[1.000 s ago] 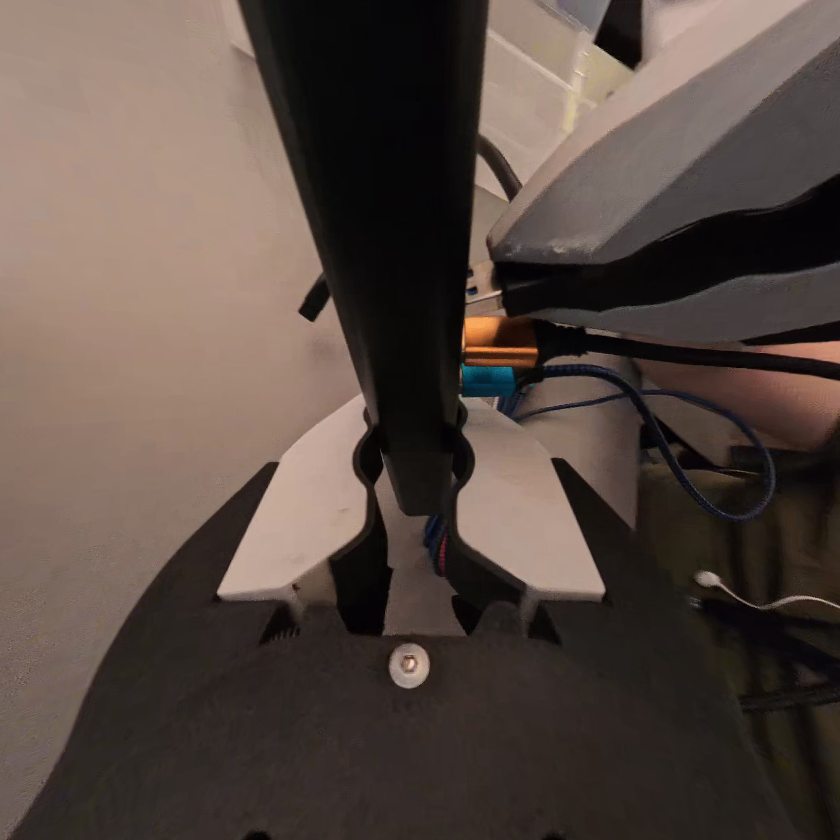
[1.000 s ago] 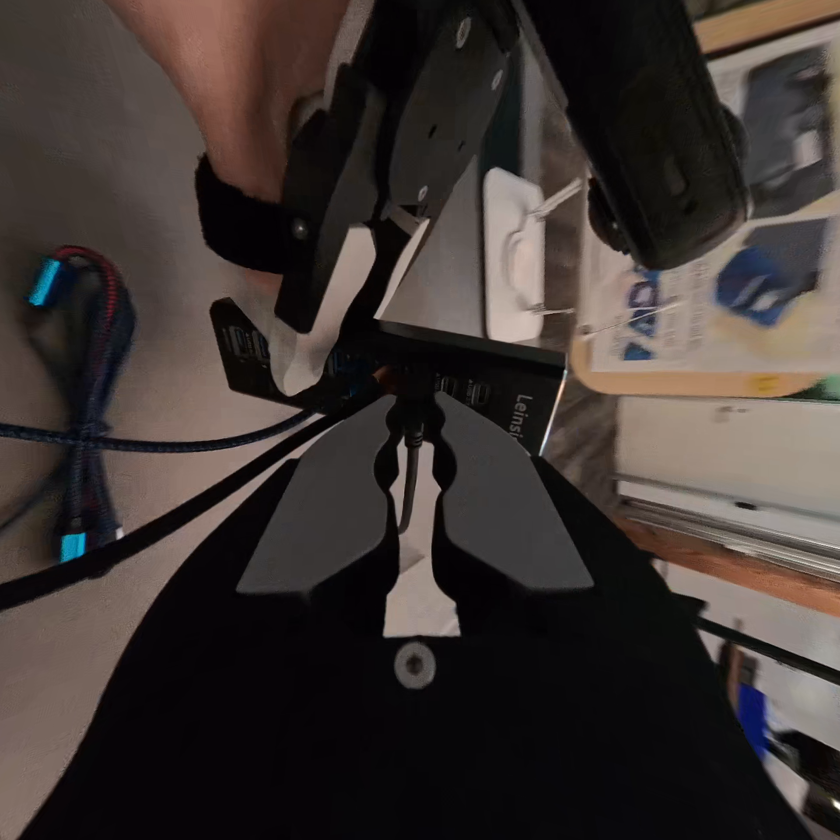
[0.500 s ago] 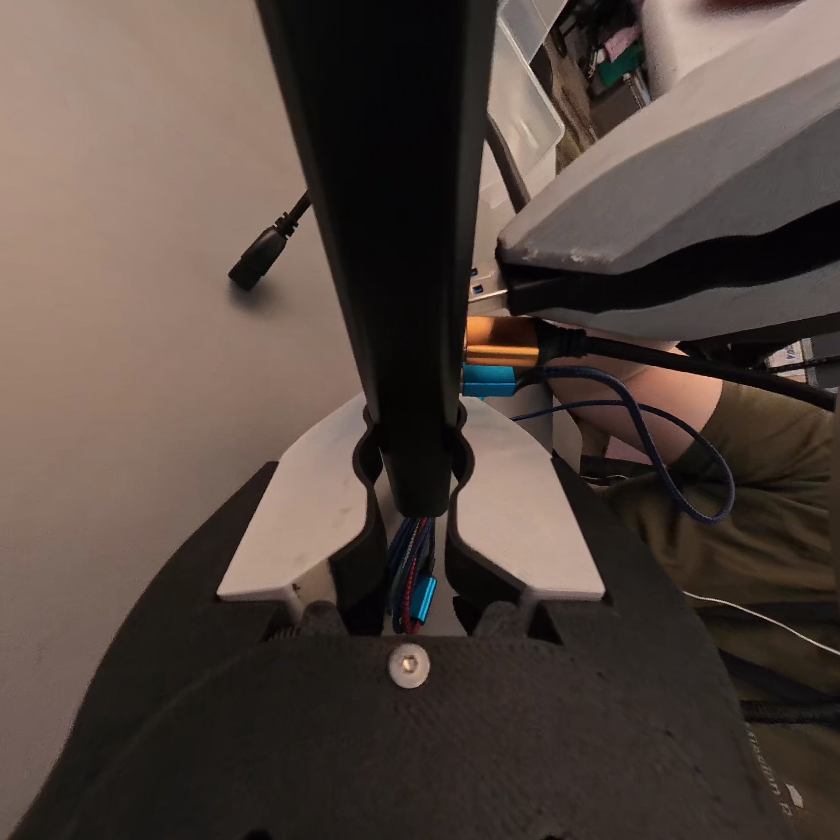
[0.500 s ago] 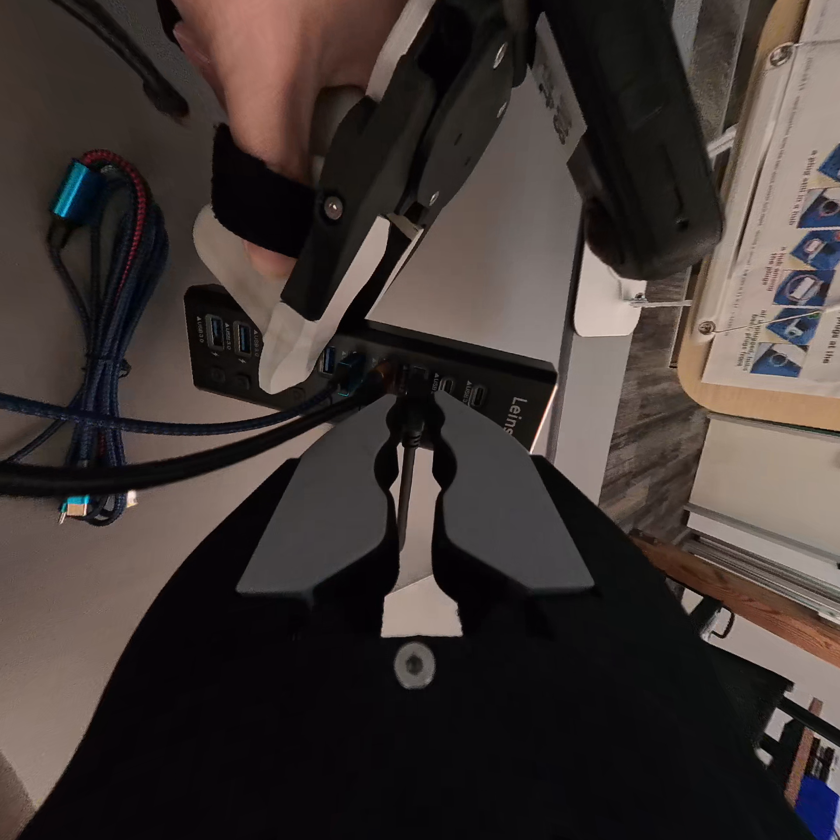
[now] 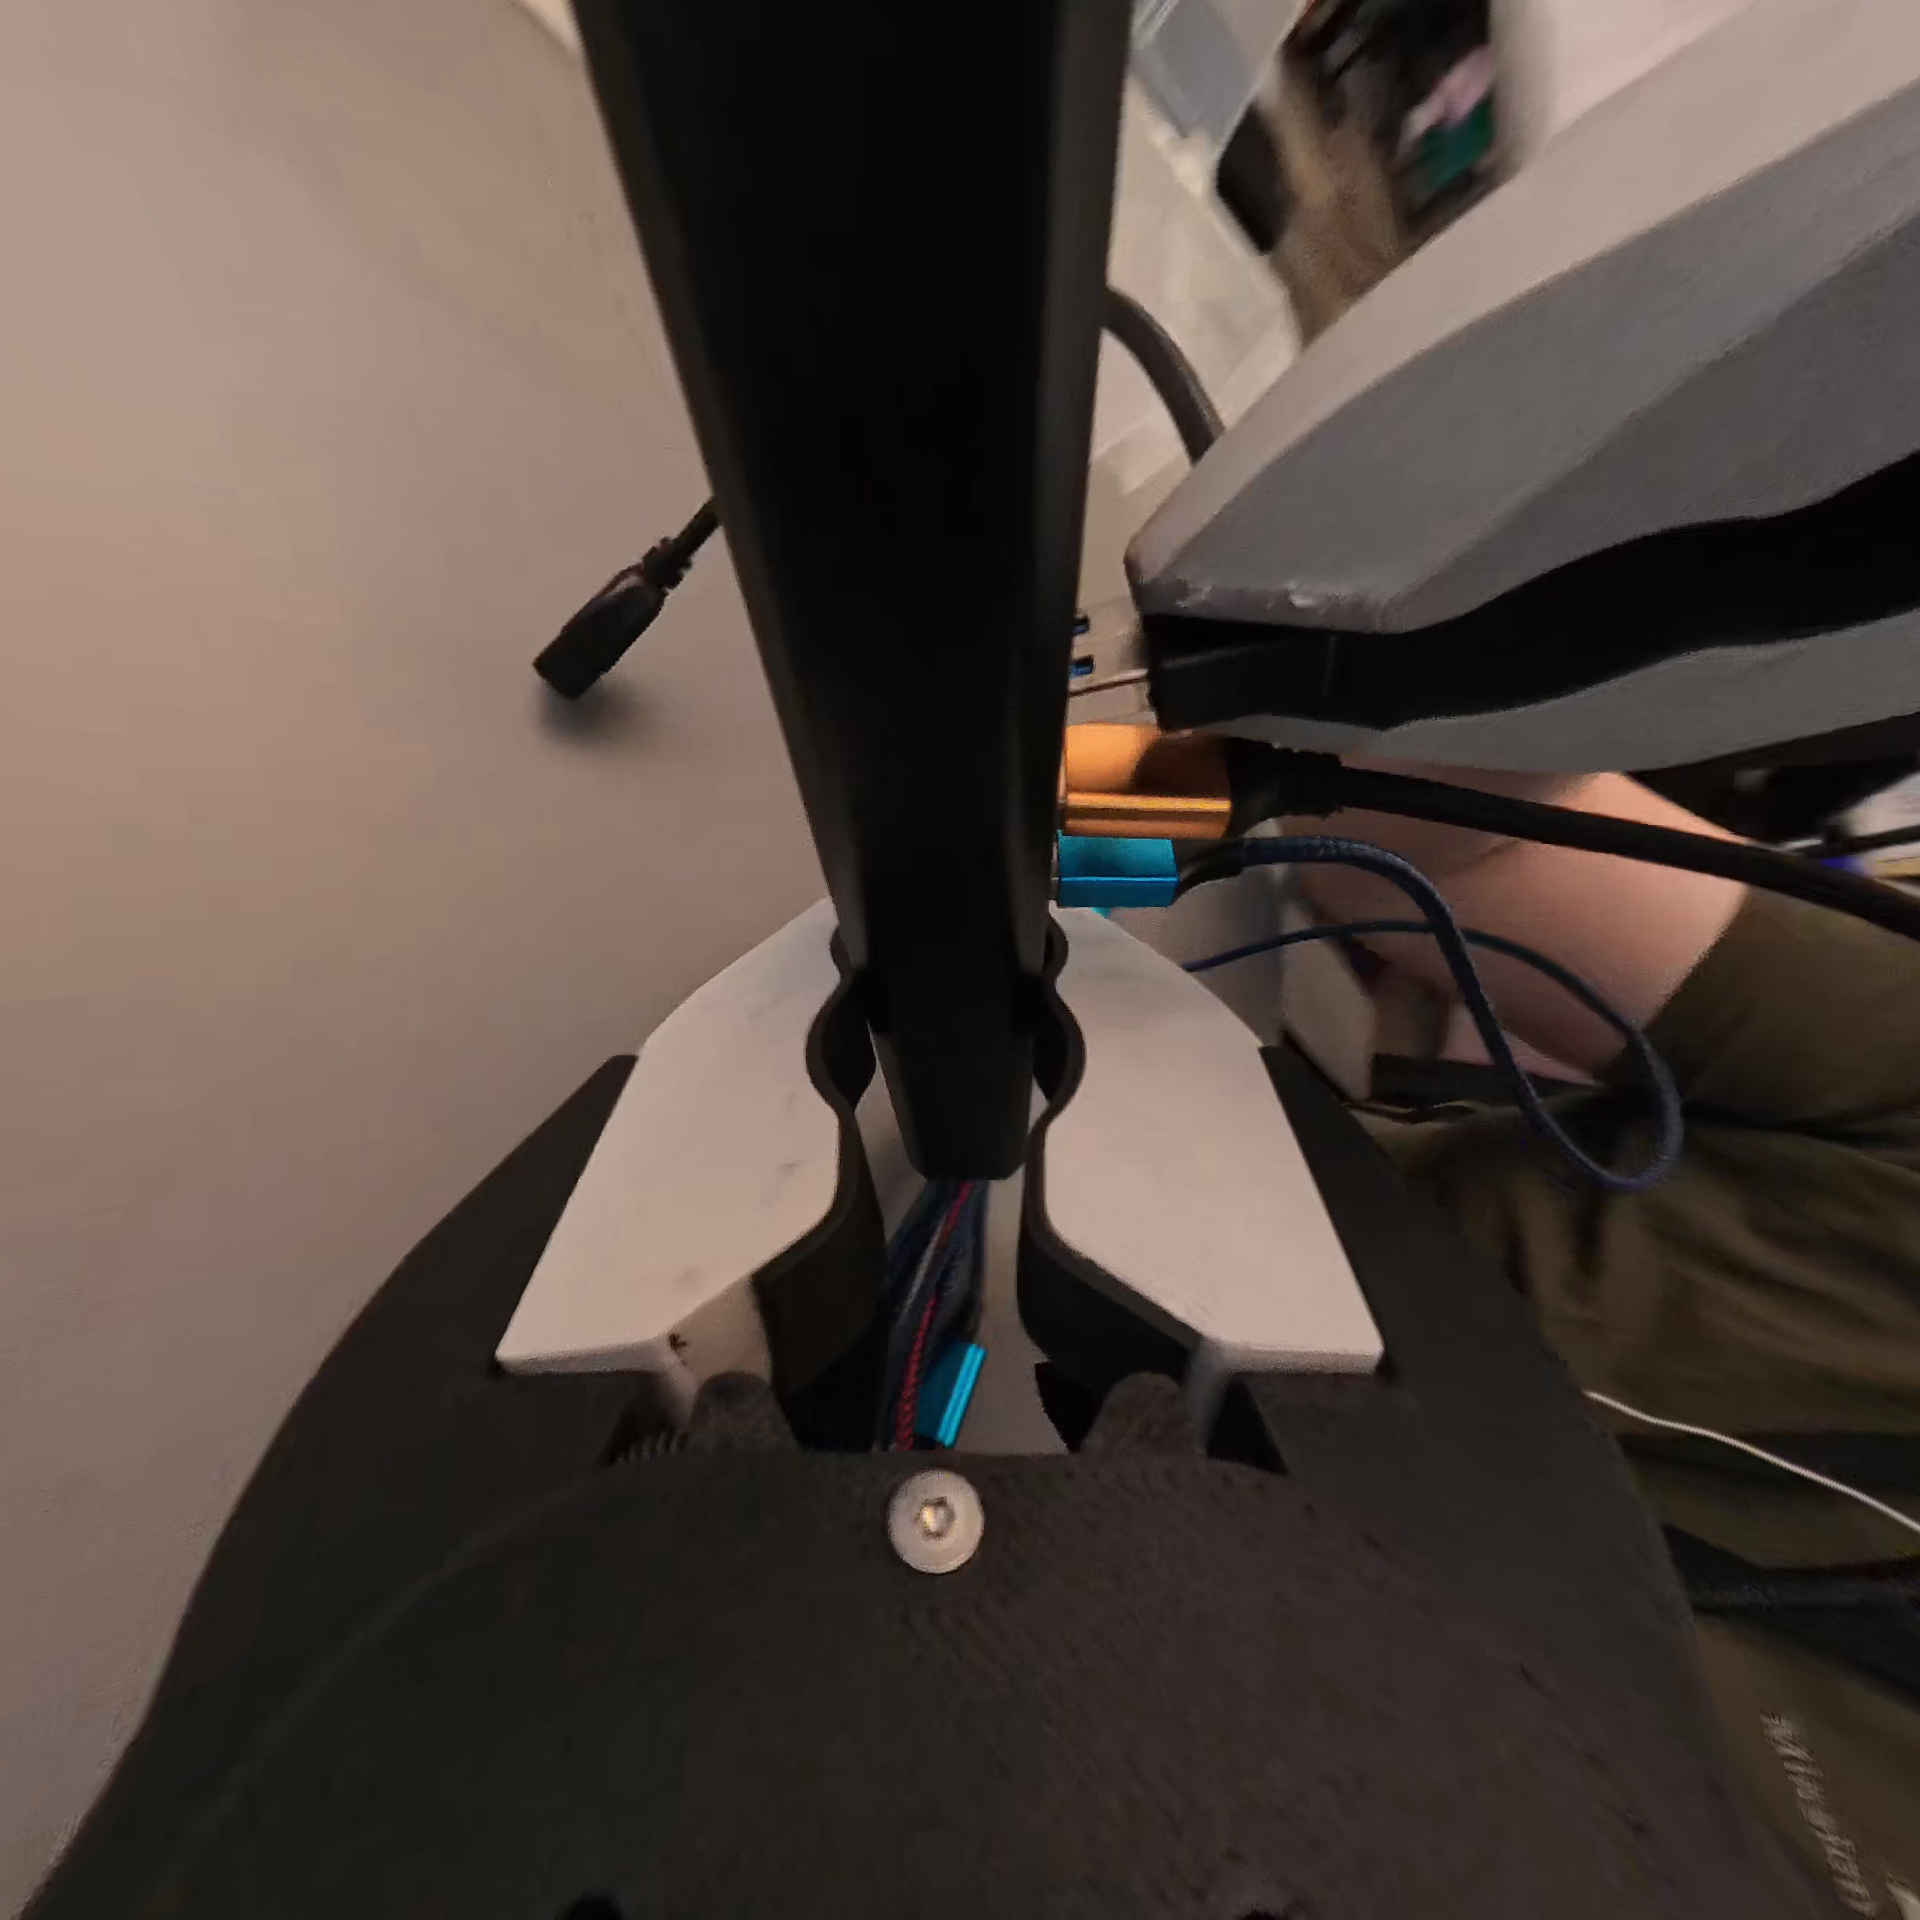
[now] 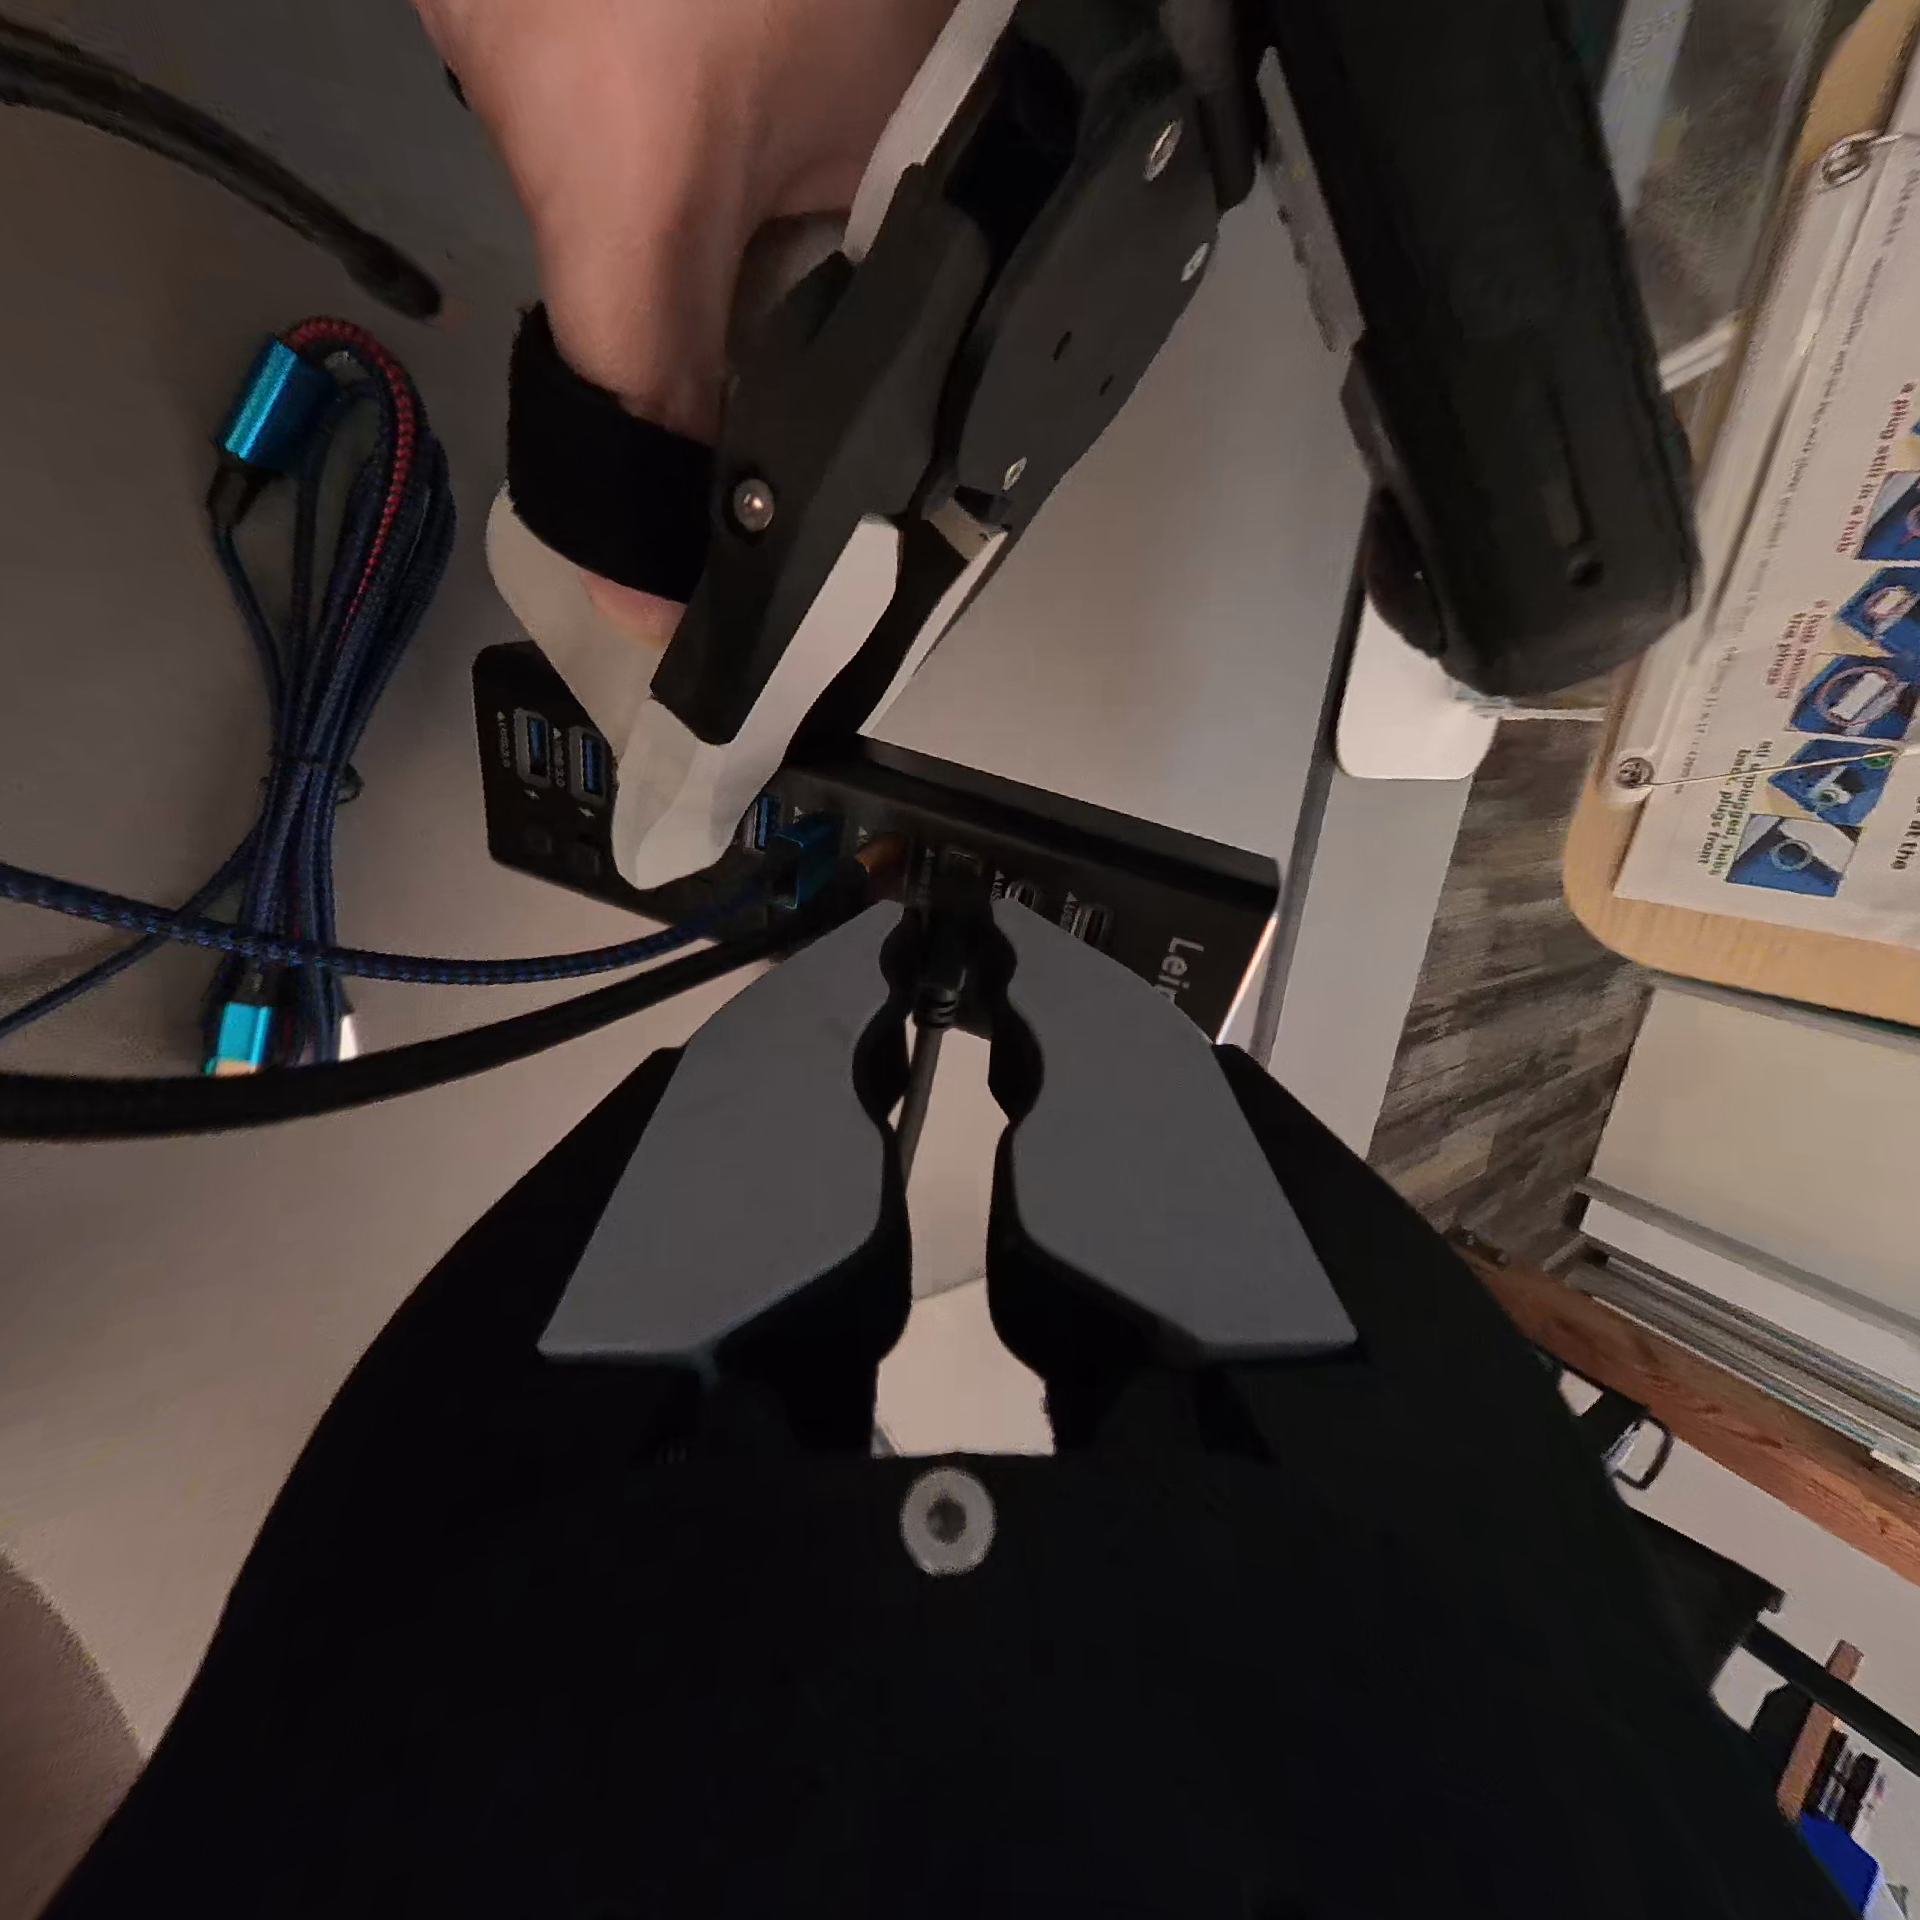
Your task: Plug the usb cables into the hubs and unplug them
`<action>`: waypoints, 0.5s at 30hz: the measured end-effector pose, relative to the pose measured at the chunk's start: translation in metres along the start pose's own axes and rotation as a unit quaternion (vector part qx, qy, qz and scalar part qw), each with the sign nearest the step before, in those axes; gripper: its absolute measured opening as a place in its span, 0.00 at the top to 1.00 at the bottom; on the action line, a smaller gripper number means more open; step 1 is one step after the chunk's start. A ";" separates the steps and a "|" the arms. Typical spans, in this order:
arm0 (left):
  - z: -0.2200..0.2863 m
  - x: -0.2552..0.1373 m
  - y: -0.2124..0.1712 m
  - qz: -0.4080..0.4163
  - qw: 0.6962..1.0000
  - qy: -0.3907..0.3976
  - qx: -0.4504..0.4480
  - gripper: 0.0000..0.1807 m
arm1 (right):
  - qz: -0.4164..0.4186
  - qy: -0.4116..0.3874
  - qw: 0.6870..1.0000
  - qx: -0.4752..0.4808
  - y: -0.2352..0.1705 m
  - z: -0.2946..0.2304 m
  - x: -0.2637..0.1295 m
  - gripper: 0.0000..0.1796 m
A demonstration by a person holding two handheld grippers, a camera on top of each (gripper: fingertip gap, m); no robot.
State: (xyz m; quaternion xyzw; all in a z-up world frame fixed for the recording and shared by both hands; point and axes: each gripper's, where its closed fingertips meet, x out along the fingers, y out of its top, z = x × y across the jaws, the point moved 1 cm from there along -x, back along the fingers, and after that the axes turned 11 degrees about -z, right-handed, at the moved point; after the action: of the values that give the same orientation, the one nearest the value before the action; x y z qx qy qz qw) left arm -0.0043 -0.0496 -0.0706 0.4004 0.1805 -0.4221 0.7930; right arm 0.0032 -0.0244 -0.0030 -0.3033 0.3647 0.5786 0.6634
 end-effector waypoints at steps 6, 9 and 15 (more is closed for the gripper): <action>0.018 -0.020 0.021 0.091 0.992 -0.084 -0.014 0.86 | -0.071 0.073 0.992 -0.080 0.011 0.025 -0.016 0.94; 0.019 -0.031 0.031 0.137 0.988 -0.065 -0.022 0.86 | -0.122 0.075 0.984 -0.105 0.016 0.038 -0.022 0.94; 0.027 -0.052 0.038 0.180 0.982 -0.059 -0.013 0.86 | -0.163 0.045 0.975 -0.144 0.030 0.052 -0.037 0.94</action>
State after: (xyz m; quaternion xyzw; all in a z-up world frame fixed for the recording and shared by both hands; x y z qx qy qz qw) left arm -0.0046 -0.0313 -0.0034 0.3902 0.0641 -0.2925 0.8707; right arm -0.0223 0.0029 0.0571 -0.4769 0.2531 0.4945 0.6812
